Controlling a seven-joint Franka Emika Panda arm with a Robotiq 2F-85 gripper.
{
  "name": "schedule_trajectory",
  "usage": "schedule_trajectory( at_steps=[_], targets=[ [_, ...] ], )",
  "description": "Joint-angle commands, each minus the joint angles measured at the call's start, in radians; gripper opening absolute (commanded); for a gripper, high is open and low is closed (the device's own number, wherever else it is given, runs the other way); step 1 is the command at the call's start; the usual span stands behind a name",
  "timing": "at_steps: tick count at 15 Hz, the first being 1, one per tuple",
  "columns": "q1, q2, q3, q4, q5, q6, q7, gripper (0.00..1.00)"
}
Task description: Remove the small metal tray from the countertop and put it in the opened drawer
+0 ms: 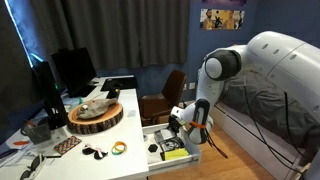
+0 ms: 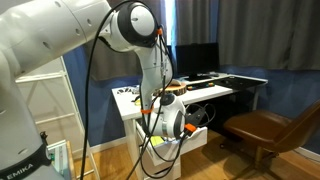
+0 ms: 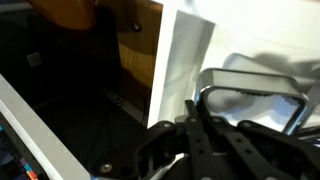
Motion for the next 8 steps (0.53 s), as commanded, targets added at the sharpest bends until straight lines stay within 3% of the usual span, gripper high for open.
schedule_trajectory(
  at_steps=[1, 8],
  targets=[
    [-0.012, -0.010, -0.011, 0.003, -0.034, -0.076, 0.044, 0.01],
    [-0.006, -0.029, -0.015, 0.015, -0.015, -0.205, 0.095, 0.02]
  ],
)
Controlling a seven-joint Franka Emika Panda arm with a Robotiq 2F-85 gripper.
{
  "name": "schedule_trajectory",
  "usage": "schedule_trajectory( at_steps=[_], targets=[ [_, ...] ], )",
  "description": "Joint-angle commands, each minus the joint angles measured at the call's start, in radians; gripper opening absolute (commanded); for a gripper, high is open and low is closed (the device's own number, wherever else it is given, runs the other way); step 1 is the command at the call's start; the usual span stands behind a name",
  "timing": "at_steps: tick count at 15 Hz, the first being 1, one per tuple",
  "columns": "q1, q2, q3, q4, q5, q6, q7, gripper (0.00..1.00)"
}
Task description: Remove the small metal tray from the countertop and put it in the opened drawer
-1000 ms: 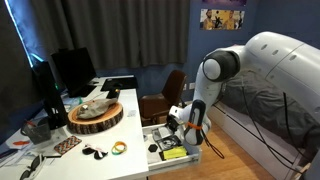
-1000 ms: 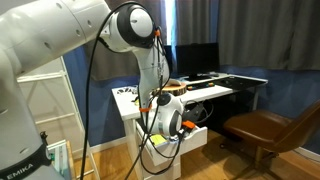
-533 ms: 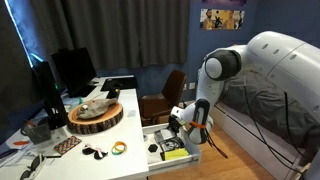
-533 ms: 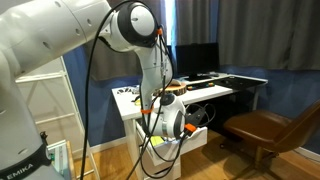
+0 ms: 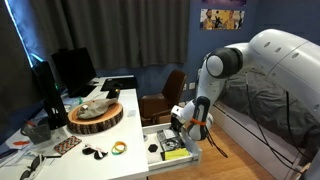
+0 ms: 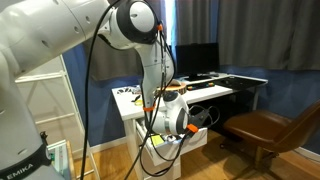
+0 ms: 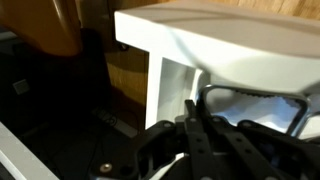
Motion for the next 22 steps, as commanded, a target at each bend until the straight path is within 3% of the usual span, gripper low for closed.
schedule_trajectory(
  at_steps=[1, 3, 9, 12, 17, 19, 22],
  targets=[
    [0.002, -0.008, -0.009, 0.010, -0.015, -0.095, 0.035, 0.29],
    [-0.002, -0.017, -0.006, 0.011, -0.019, -0.133, 0.040, 0.36],
    [-0.024, -0.082, 0.020, -0.012, -0.039, -0.201, 0.039, 0.77],
    [-0.060, -0.148, 0.068, -0.044, -0.061, -0.258, 0.042, 0.96],
    [-0.079, -0.267, 0.106, -0.063, -0.041, -0.328, 0.057, 1.00],
    [-0.143, -0.327, 0.191, -0.081, -0.018, -0.417, 0.078, 1.00],
    [-0.316, -0.403, 0.431, -0.136, 0.041, -0.561, 0.061, 1.00]
  ],
)
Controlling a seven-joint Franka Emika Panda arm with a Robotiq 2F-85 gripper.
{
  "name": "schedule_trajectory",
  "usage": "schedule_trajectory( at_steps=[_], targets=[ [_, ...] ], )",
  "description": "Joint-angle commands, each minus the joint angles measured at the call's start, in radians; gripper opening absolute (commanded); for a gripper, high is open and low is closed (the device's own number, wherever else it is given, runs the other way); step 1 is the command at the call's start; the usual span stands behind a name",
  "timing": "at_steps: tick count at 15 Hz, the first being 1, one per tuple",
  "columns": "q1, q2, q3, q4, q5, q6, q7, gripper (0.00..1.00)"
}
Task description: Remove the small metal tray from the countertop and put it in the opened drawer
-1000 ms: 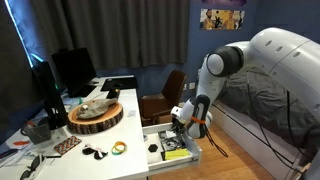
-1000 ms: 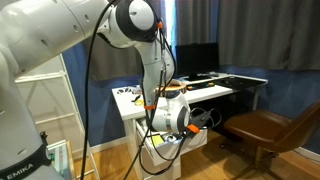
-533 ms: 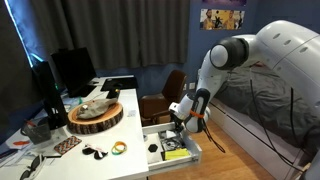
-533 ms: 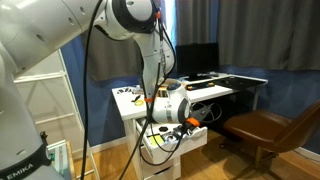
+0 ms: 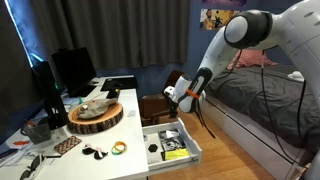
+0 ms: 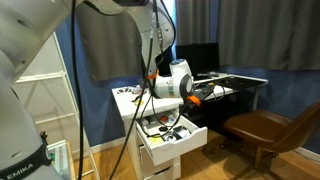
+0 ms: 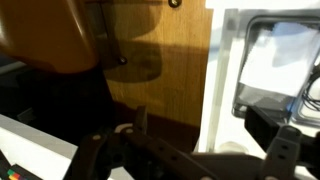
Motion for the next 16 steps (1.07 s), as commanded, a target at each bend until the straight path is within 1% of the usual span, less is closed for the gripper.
schedule_trajectory(
  at_steps=[1, 4, 6, 8, 10, 13, 14, 15, 16],
  targets=[
    [-0.205, -0.112, 0.276, -0.109, 0.101, -0.140, -0.042, 1.00],
    [-0.385, -0.131, 0.517, -0.120, 0.235, -0.249, -0.063, 1.00],
    [-0.475, -0.132, 0.653, -0.127, 0.377, -0.300, -0.116, 1.00],
    [-0.543, -0.126, 0.751, -0.124, 0.494, -0.342, -0.121, 1.00],
    [-0.575, -0.136, 0.797, -0.131, 0.583, -0.349, -0.083, 1.00],
    [-0.598, -0.159, 0.837, -0.159, 0.635, -0.373, -0.068, 1.00],
    [-0.619, -0.154, 0.865, -0.163, 0.644, -0.415, -0.088, 1.00],
    [-0.638, -0.147, 0.894, -0.173, 0.654, -0.425, -0.110, 1.00],
    [-0.681, -0.107, 0.954, -0.185, 0.659, -0.396, -0.185, 1.00]
  ],
)
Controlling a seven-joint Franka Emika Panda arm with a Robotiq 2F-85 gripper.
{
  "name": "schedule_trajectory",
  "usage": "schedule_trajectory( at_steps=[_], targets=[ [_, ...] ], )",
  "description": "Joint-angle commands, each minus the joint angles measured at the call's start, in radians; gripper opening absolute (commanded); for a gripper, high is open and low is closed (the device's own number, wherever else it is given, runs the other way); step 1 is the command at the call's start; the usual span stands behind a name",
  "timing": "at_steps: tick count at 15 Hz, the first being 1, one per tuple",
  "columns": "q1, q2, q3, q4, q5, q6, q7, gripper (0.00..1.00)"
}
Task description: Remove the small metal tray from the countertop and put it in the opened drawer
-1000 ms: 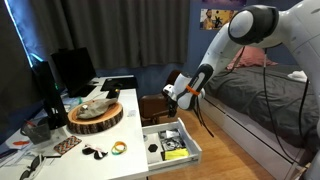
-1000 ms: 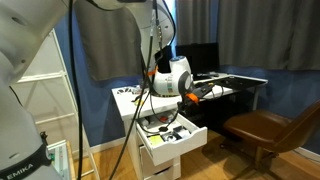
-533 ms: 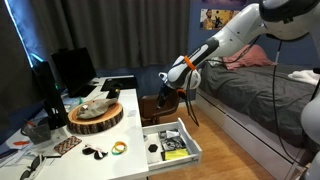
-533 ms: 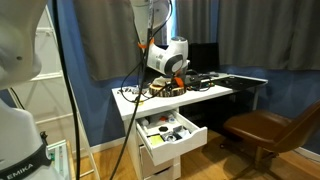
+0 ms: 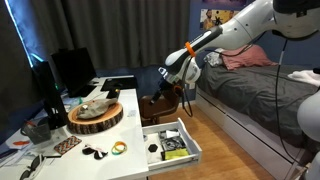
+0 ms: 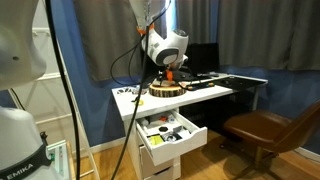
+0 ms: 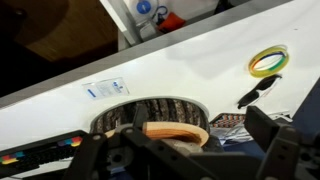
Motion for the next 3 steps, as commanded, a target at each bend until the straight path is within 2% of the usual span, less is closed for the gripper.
schedule_trajectory(
  at_steps=[1, 3],
  targets=[
    [-0.006, -0.003, 0.020, -0.009, 0.026, -0.006, -0.032, 1.00],
    [-0.012, -0.003, 0.031, -0.015, 0.027, -0.005, -0.038, 1.00]
  ],
)
